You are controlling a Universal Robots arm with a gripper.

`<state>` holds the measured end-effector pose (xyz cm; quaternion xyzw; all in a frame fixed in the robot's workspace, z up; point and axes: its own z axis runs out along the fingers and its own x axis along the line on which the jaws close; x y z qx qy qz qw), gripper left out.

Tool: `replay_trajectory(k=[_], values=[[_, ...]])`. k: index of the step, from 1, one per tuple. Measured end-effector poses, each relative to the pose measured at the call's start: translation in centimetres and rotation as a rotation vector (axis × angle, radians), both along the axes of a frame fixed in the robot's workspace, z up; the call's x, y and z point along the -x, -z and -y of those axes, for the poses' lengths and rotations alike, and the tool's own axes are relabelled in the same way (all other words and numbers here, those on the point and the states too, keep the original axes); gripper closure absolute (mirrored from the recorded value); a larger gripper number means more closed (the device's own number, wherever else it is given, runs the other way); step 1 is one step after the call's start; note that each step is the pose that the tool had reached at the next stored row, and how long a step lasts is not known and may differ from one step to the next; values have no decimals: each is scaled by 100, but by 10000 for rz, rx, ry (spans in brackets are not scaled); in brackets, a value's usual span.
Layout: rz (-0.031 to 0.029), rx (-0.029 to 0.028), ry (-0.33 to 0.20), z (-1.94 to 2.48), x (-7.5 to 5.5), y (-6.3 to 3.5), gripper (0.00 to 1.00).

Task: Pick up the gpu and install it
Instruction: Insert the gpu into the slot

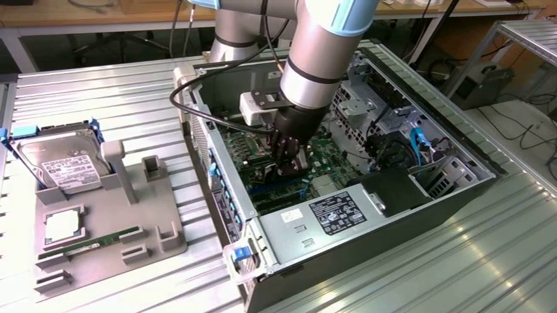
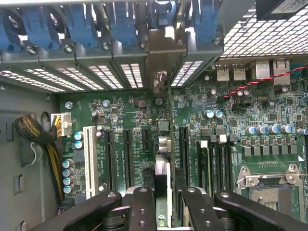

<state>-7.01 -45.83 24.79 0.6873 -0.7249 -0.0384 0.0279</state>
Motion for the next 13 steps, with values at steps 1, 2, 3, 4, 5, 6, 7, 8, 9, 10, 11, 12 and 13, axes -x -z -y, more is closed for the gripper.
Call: replay_trajectory(k=[1,2,3,4,5,6,7,8,9,10,11,12,13], values=[[-1,8,18,2,0,0,74],[-1,22,37,3,0,-1,74],[-1,41,53,4,-1,0,74],[1,100,89,6,-2,0,74],[5,142,110,5,-3,2,74],[3,162,112,6,-2,-10,74],[4,164,113,6,-2,-14,74],[3,166,113,6,-2,-15,74],[2,170,113,7,-2,-17,74],[1,171,113,7,-1,-18,74],[1,172,112,7,-2,-18,74],[1,172,113,7,-1,-18,74],[1,172,112,7,-2,-18,74]])
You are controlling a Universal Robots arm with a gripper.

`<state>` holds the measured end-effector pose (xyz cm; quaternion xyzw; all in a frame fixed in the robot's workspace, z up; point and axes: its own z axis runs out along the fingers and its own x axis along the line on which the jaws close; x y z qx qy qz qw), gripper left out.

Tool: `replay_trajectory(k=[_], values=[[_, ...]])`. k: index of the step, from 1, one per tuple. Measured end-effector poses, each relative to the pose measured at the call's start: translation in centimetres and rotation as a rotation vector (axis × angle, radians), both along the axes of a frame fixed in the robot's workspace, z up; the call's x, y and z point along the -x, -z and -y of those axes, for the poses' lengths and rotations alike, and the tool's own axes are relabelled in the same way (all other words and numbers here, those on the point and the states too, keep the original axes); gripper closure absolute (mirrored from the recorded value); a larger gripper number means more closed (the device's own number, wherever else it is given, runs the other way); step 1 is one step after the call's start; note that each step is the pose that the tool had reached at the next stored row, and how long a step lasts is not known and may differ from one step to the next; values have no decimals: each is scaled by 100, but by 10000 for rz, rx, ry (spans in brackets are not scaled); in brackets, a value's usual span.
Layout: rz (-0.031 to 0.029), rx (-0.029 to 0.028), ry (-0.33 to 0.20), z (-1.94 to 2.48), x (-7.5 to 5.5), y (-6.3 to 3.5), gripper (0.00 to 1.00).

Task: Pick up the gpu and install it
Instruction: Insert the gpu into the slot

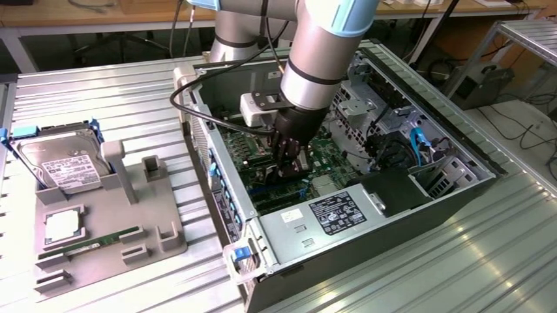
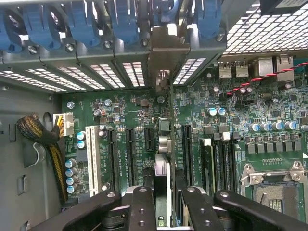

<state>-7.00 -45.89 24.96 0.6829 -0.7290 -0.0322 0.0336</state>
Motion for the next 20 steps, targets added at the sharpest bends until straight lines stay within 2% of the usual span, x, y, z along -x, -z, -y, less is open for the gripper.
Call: replay_trajectory(k=[6,11,17,20], values=[[0,-12,-1,-15,0,-1,74],[1,-104,-1,-44,0,-14,74],[-2,-179,-1,-48,0,-13,74],[-3,-192,-2,-47,0,4,74]])
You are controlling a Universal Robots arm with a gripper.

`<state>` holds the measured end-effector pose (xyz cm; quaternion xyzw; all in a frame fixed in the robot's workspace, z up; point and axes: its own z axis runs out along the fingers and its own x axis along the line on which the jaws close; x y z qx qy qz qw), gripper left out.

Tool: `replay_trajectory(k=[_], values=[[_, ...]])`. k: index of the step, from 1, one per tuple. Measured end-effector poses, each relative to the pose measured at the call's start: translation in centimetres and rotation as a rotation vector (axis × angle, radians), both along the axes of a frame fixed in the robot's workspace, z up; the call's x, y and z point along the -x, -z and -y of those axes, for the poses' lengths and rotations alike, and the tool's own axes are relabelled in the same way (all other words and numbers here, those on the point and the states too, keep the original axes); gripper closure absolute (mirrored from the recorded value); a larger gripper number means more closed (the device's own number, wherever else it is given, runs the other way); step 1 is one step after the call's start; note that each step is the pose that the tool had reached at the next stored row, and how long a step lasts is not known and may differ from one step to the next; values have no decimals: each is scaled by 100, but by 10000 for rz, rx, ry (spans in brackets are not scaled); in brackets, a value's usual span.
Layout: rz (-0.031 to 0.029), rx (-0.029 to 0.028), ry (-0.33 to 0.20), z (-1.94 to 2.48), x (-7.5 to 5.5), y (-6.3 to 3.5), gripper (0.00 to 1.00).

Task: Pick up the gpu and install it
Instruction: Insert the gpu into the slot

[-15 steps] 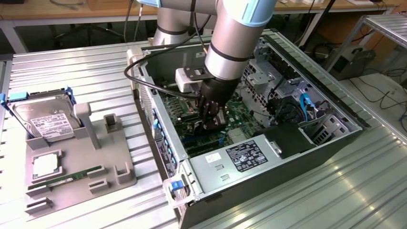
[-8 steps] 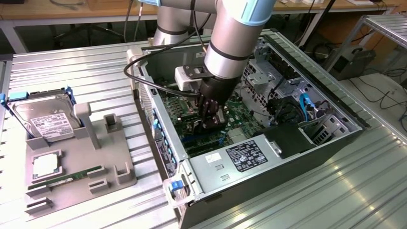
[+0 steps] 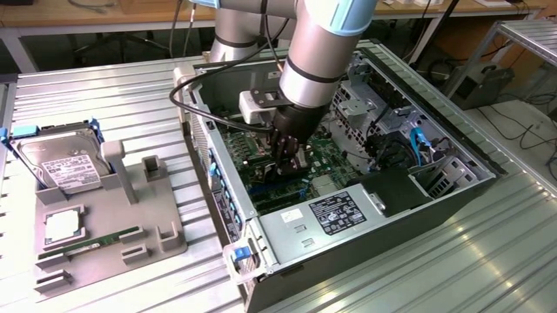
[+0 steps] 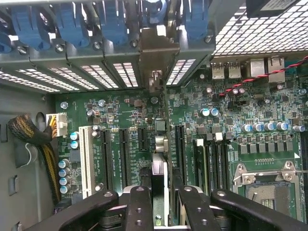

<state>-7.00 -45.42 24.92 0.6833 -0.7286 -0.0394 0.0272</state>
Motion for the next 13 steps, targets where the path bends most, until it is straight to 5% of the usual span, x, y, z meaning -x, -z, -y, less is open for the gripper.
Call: replay_trajectory(k=[13], values=[[2,-8,-2,2,12,62,74]])
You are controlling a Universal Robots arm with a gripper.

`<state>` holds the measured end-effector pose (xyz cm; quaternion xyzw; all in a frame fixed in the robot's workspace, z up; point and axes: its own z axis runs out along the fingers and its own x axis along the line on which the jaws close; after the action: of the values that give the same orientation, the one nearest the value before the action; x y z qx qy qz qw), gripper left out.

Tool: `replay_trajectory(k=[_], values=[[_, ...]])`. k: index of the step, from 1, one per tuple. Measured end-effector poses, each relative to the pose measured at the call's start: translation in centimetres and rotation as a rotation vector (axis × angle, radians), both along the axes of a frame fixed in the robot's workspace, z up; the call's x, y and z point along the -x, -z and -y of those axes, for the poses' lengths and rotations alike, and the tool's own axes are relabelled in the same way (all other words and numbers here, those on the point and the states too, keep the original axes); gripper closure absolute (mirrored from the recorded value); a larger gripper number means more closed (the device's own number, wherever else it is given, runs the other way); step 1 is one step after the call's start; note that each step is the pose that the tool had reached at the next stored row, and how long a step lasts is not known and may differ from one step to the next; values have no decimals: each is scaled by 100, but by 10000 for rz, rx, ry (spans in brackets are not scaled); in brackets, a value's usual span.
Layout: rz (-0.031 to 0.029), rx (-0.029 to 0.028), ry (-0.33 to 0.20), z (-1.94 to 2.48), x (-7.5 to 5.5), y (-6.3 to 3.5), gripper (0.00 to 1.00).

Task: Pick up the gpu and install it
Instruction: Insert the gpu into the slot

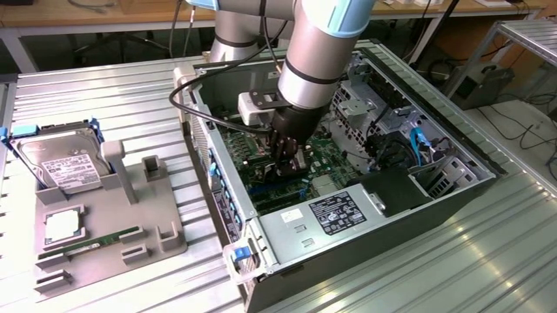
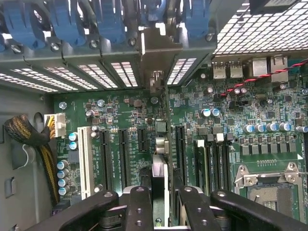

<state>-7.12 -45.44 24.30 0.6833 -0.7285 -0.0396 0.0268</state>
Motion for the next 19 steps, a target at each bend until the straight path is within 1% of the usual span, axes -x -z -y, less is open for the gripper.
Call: replay_trajectory(k=[1,2,3,5,18,19], values=[[0,-1,-7,0,0,0,74],[-19,33,-11,1,1,-19,74],[-16,31,-11,1,1,-17,74],[0,2,-12,0,0,-1,74],[0,-3,-12,0,0,0,74],[-4,6,-11,0,0,-6,74]])
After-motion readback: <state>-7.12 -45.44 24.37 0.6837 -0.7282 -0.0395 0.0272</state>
